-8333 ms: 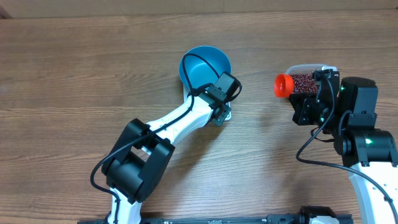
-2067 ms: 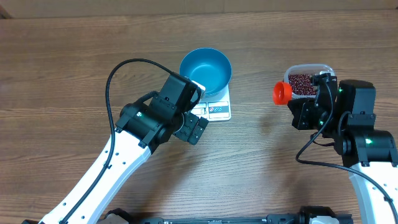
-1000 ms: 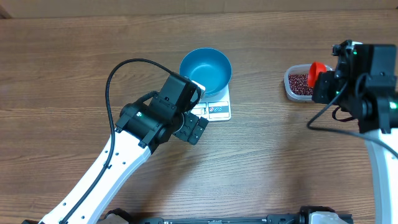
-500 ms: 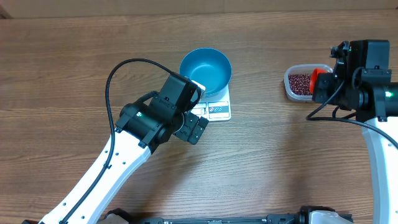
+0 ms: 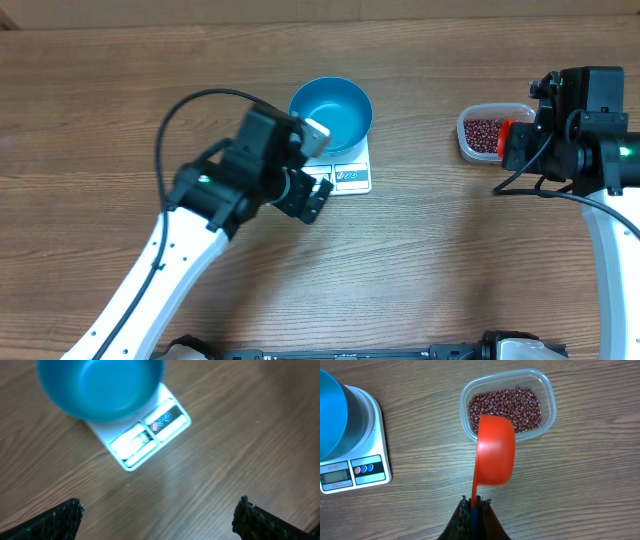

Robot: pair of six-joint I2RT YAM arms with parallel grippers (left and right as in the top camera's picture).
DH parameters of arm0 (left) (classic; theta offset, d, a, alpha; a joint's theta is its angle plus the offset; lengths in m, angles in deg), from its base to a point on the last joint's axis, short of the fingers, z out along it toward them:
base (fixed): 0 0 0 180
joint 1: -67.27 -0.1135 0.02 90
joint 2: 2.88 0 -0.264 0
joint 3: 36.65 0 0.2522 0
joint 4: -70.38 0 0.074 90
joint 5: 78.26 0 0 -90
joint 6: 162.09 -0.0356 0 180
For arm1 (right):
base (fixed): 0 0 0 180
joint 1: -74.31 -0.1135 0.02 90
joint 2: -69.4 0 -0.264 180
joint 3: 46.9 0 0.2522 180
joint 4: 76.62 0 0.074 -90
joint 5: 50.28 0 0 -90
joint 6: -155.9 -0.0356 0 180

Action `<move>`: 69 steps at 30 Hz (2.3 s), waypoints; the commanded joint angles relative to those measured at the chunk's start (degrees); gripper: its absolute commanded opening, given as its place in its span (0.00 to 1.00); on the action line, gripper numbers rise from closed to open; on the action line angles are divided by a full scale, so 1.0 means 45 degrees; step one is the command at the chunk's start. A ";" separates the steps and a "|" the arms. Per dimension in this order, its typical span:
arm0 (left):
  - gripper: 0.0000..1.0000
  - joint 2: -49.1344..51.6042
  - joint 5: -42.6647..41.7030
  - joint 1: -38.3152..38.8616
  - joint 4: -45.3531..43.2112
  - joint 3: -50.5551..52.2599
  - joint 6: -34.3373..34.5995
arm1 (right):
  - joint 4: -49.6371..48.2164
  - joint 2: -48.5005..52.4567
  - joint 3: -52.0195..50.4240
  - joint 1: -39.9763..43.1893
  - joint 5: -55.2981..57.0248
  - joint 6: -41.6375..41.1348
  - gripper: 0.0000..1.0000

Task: Scoop item into bowl and weigh 150g on scale
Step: 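Move the red scoop with right gripper over the bean tub, then dip the red scoop into the beans and scoop them up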

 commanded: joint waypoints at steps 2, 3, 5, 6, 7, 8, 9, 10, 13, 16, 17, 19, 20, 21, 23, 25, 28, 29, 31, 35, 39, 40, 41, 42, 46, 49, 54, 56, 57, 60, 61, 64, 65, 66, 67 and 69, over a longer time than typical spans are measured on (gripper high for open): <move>1.00 -0.0554 -0.0160 -0.0602 0.0024 0.0117 -0.0991 | -0.0039 -0.0117 0.0379 0.0063 0.0126 0.0019 0.03; 1.00 -0.0554 0.0044 -0.0607 0.0019 0.0117 -0.0991 | -0.0039 -0.0117 0.0379 0.0063 0.0126 0.0019 0.03; 1.00 -0.0549 0.0461 -0.0602 0.0015 0.0117 -0.0981 | -0.0044 -0.0117 0.0379 0.0063 0.0131 0.0019 0.03; 1.00 -0.0549 0.0554 -0.0602 0.0024 0.0117 -0.0986 | -0.0049 -0.0117 0.0379 0.0063 0.0131 0.0019 0.03; 1.00 -0.0549 0.0622 -0.0607 0.0029 0.0117 -0.0976 | -0.0063 -0.0117 0.0379 0.0063 0.0131 0.0019 0.03; 1.00 -0.0549 0.0631 -0.0602 0.0039 0.0117 -0.0976 | -0.0112 -0.0117 0.0379 0.0063 0.0131 0.0019 0.03; 1.00 -0.0544 0.0622 -0.0607 0.0053 0.0117 -0.0981 | -0.0189 -0.0117 0.0379 0.0063 0.0136 0.0019 0.03; 1.00 -0.0544 0.0627 -0.0607 0.0058 0.0117 -0.0981 | -0.0267 -0.0112 0.0379 0.0063 0.0136 0.0024 0.03; 1.00 -0.0495 0.0627 -0.0597 0.0039 0.0117 -0.0981 | -0.0525 -0.0058 0.0374 0.0063 0.0136 0.0282 0.04; 1.00 -0.0476 0.0627 -0.0597 0.0039 0.0117 -0.0981 | -0.0670 0.0155 0.0374 0.0063 0.0282 0.0889 0.03; 1.00 -0.0466 0.0627 -0.0597 0.0039 0.0117 -0.0986 | -0.0709 0.0277 0.0374 0.0063 0.0471 0.0996 0.04; 1.00 -0.0452 0.0627 -0.0597 0.0039 0.0117 -0.0981 | -0.0797 0.0738 0.0374 0.0063 0.0981 0.1122 0.03; 1.00 -0.0452 0.0627 -0.0597 0.0039 0.0117 -0.0981 | -0.0860 0.0947 0.0374 0.0063 0.1117 0.1122 0.03; 1.00 -0.0447 0.0627 -0.0597 0.0039 0.0117 -0.0981 | -0.0933 0.1166 0.0374 0.0063 0.1171 0.1185 0.03; 1.00 -0.0447 0.0627 -0.0597 0.0039 0.0117 -0.0981 | -0.1180 0.1588 0.0379 0.0063 0.1190 0.1360 0.03; 1.00 -0.0442 0.0627 -0.0597 0.0039 0.0117 -0.0981 | -0.1477 0.1904 0.0379 0.0063 0.1200 0.1428 0.03; 1.00 -0.0437 0.0627 -0.0597 0.0039 0.0117 -0.0981 | -0.2001 0.2244 0.0379 0.0078 0.1472 0.1787 0.03; 1.00 -0.0437 0.0627 -0.0597 0.0039 0.0117 -0.0981 | -0.2157 0.2331 0.0384 0.0083 0.1647 0.1787 0.03; 1.00 -0.0437 0.0627 -0.0597 0.0039 0.0117 -0.0981 | -0.2409 0.2545 0.0384 0.0087 0.1948 0.1885 0.03; 1.00 -0.0427 0.0627 -0.0597 0.0039 0.0117 -0.0981 | -0.2531 0.3220 0.0384 0.0087 0.2715 0.2171 0.03; 1.00 -0.0427 0.0627 -0.0597 0.0039 0.0117 -0.0981 | -0.2584 0.4056 0.0379 0.0087 0.3823 0.2166 0.03; 1.00 -0.0427 0.0627 -0.0597 0.0039 0.0117 -0.0981 | -0.2637 0.4279 0.0384 0.0087 0.3852 0.2171 0.03; 1.00 -0.0427 0.0627 -0.0597 0.0039 0.0117 -0.0981 | -0.2715 0.4507 0.0384 0.0087 0.3852 0.2171 0.03; 1.00 -0.0427 0.0627 -0.0597 0.0039 0.0117 -0.0981 | -0.2759 0.4697 0.0379 0.0087 0.3857 0.2171 0.03; 1.00 -0.0427 0.0627 -0.0597 0.0039 0.0117 -0.0981 | -0.2953 0.5493 0.0379 0.0087 0.3910 0.2166 0.03; 1.00 -0.0427 0.0627 -0.0597 0.0039 0.0117 -0.0981 | -0.3259 0.5994 0.0379 0.0087 0.3900 0.2166 0.03; 1.00 -0.0427 0.0627 -0.0597 0.0039 0.0117 -0.0981 | -0.3288 0.6334 0.0355 0.0087 0.3779 0.2210 0.03; 0.99 -0.0427 0.0627 -0.0597 0.0039 0.0117 -0.0981 | -0.3303 0.6339 0.0355 0.0087 0.3186 0.2414 0.03; 1.00 -0.0427 0.0627 -0.0597 0.0039 0.0117 -0.0981 | -0.3342 0.6339 0.0355 0.0097 0.2759 0.2453 0.03; 1.00 -0.0427 0.0627 -0.0597 0.0039 0.0117 -0.0981 | -0.3405 0.6339 0.0355 0.0214 0.1520 0.2453 0.03; 1.00 -0.0427 0.0627 -0.0597 0.0039 0.0117 -0.0981 | -0.3400 0.6339 0.0355 0.0291 0.1044 0.2453 0.03; 1.00 -0.0427 0.0627 -0.0597 0.0039 0.0117 -0.0981 | -0.3342 0.6339 0.0355 0.0607 -0.0092 0.2453 0.03; 1.00 -0.0427 0.0627 -0.0597 0.0039 0.0117 -0.0981 | -0.3327 0.6339 0.0355 0.0743 -0.0398 0.2453 0.03; 1.00 -0.0427 0.0627 -0.0597 0.0039 0.0117 -0.0981 | -0.3322 0.6339 0.0355 0.0894 -0.0685 0.2453 0.03; 1.00 -0.0427 0.0627 -0.0597 0.0039 0.0117 -0.0981 | -0.3303 0.6339 0.0355 0.1039 -0.0908 0.2453 0.03; 1.00 -0.0427 0.0627 -0.0597 0.0039 0.0117 -0.0981 | -0.3235 0.6339 0.0355 0.1413 -0.1491 0.2458 0.03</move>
